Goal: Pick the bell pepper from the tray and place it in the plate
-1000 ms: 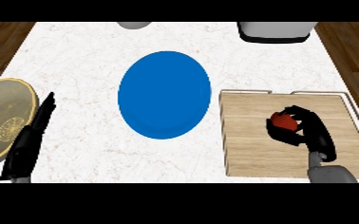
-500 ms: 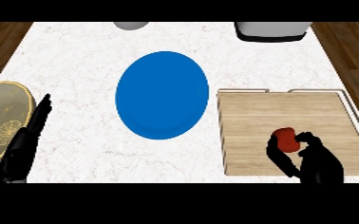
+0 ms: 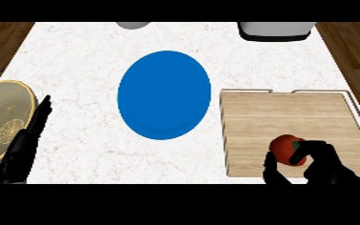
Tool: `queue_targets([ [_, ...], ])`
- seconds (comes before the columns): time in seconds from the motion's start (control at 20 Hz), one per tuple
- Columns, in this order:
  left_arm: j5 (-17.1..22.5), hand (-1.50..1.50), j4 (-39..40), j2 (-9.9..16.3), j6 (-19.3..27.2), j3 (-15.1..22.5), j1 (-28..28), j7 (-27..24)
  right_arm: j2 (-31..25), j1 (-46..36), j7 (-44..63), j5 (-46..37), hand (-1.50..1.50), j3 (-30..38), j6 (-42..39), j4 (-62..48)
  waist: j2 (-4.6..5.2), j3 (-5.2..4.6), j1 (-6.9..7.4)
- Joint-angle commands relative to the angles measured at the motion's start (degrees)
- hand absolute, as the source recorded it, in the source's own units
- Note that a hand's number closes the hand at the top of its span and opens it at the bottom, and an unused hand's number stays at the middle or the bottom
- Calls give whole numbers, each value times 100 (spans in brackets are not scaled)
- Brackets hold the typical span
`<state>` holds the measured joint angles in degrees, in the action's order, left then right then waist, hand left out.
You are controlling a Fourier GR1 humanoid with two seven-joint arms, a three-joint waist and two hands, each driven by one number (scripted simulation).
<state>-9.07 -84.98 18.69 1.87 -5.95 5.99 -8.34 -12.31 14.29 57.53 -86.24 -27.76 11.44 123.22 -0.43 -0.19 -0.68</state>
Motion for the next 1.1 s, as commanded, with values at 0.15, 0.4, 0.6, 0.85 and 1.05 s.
queue_targets([
  [0.15,-53,0,-68,-107,-56,99,-250,179,1027,-1294,87,-829,150,-1221,-1023,186,44,14,105],
  [0.4,-104,0,247,-125,-58,8,-116,-193,1216,-2875,1098,-411,150,-1665,-1840,-267,57,9,168],
  [0.6,-203,0,-165,-155,-15,97,-115,104,1224,-4025,1702,185,150,-1468,-1413,-1174,53,14,222],
  [0.85,-216,0,-16,-213,-90,160,-35,-92,1227,-4767,1708,1138,150,-813,-723,-2243,70,16,270],
  [1.05,-214,0,252,-130,-202,155,-509,28,1228,-5546,1465,2016,150,-196,-442,-3403,131,12,366],
])
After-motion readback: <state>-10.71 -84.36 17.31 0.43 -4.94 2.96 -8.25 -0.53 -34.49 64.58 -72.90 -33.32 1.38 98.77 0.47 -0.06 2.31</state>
